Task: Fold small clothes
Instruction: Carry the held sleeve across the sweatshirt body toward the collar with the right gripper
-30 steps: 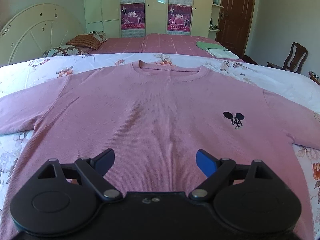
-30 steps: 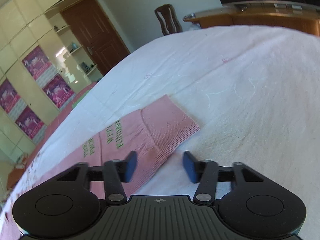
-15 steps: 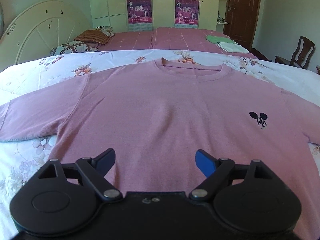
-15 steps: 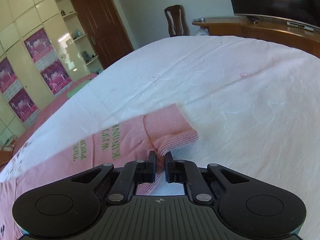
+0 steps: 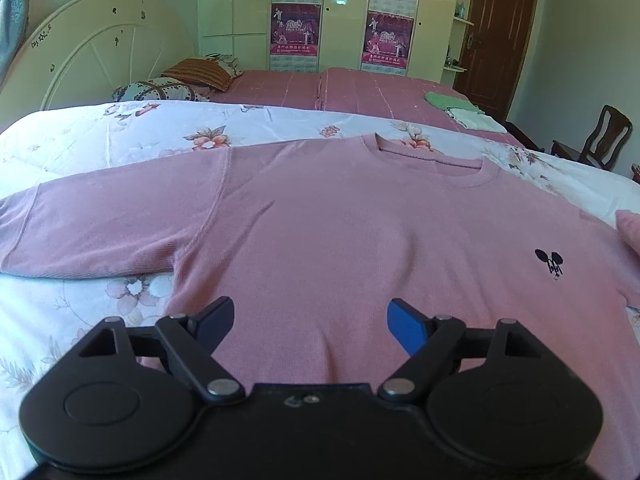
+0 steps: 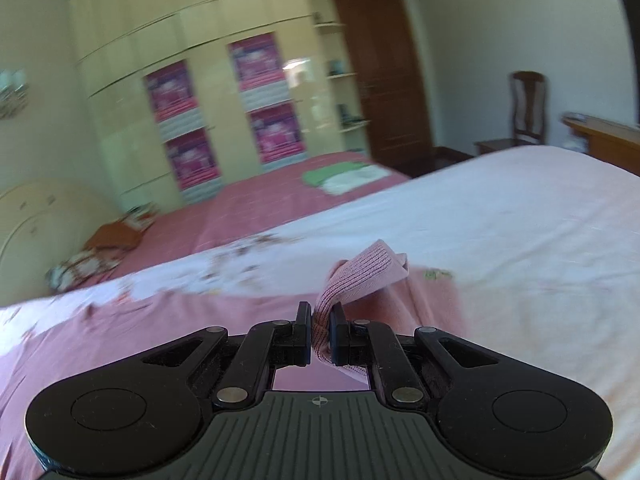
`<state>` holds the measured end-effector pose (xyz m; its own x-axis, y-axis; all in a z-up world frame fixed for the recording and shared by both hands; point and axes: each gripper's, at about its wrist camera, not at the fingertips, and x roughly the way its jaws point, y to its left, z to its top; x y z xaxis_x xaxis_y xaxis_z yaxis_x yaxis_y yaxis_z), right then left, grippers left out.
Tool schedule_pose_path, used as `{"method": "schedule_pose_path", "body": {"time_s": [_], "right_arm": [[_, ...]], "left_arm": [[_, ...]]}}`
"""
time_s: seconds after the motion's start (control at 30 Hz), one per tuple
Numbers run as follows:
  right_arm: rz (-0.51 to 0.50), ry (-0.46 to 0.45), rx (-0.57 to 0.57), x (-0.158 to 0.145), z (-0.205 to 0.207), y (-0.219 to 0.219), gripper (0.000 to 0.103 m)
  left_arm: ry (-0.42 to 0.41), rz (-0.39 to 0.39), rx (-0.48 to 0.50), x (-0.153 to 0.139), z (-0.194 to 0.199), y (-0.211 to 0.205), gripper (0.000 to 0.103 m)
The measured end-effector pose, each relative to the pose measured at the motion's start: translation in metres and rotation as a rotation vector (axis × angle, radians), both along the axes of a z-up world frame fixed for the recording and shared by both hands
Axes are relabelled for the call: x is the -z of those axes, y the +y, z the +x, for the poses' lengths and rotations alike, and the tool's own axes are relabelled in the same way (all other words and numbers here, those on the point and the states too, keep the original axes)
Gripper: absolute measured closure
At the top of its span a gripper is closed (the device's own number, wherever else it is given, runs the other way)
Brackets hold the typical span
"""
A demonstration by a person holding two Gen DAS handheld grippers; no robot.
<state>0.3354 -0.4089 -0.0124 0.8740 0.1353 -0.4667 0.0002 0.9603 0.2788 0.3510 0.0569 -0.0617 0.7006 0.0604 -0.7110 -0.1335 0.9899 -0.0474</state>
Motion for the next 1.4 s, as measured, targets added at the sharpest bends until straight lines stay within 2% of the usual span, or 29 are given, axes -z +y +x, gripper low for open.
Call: {"method": "schedule_pose_path", "body": {"time_s": [0.17, 0.37, 0.53, 0.6, 0.63, 0.7, 0.87, 0.9, 0.97, 1.07, 1.1, 1.17, 1.23, 1.3, 1.33, 1.37, 1.4], "right_arm": [[-0.004, 0.012, -0.16, 0.006, 0.021, 0.101, 0.095], [-0.017, 0.038, -0.332, 0.027, 0.037, 0.207, 0.095], [-0.103, 0.116, -0.458, 0.066, 0.041, 0.268, 0.095], [-0.161, 0.108, -0.487, 0.075, 0.031, 0.283, 0.086], [-0.159, 0.07, -0.49, 0.073, 0.024, 0.281, 0.08], [-0.109, 0.032, -0.429, 0.068, 0.014, 0.266, 0.079], [-0.031, 0.057, -0.204, 0.057, 0.005, 0.205, 0.079], [-0.024, 0.065, -0.166, 0.057, 0.005, 0.193, 0.079], [-0.008, 0.078, -0.08, 0.055, 0.003, 0.165, 0.079], [0.03, 0.092, 0.008, 0.049, -0.007, 0.128, 0.079], [0.036, 0.098, 0.029, 0.049, -0.008, 0.12, 0.079], [0.062, 0.115, 0.068, 0.048, -0.014, 0.099, 0.079], [0.093, 0.124, 0.103, 0.049, -0.021, 0.084, 0.079], [0.131, 0.134, 0.134, 0.05, -0.026, 0.069, 0.078], [0.163, 0.141, 0.148, 0.051, -0.031, 0.061, 0.073], [0.197, 0.143, 0.16, 0.052, -0.036, 0.054, 0.055], [0.223, 0.137, 0.168, 0.052, -0.037, 0.05, 0.046]], "left_arm": [[-0.008, 0.014, 0.005, -0.002, -0.011, 0.036, 0.02], [-0.01, -0.03, -0.014, -0.001, -0.015, 0.076, 0.021], [-0.006, -0.073, -0.024, 0.001, -0.009, 0.091, 0.021], [-0.012, -0.097, -0.006, 0.001, -0.005, 0.09, 0.022], [-0.02, -0.116, 0.013, 0.001, -0.001, 0.088, 0.022], [-0.034, -0.164, 0.072, 0.001, 0.009, 0.076, 0.027], [-0.003, -0.347, 0.247, 0.016, 0.052, 0.021, 0.05], [0.014, -0.378, 0.27, 0.022, 0.062, 0.008, 0.051], [0.06, -0.396, 0.289, 0.033, 0.078, -0.01, 0.059], [0.11, -0.418, 0.272, 0.049, 0.096, -0.03, 0.064], [0.106, -0.426, 0.268, 0.052, 0.1, -0.033, 0.066], [0.103, -0.42, 0.273, 0.055, 0.108, -0.041, 0.084], [0.088, -0.424, 0.285, 0.055, 0.114, -0.045, 0.097], [0.024, -0.418, 0.287, 0.042, 0.11, -0.043, 0.097], [-0.014, -0.412, 0.289, 0.034, 0.107, -0.04, 0.097], [-0.047, -0.399, 0.292, 0.024, 0.105, -0.038, 0.097], [-0.08, -0.378, 0.292, 0.015, 0.101, -0.034, 0.097]]}}
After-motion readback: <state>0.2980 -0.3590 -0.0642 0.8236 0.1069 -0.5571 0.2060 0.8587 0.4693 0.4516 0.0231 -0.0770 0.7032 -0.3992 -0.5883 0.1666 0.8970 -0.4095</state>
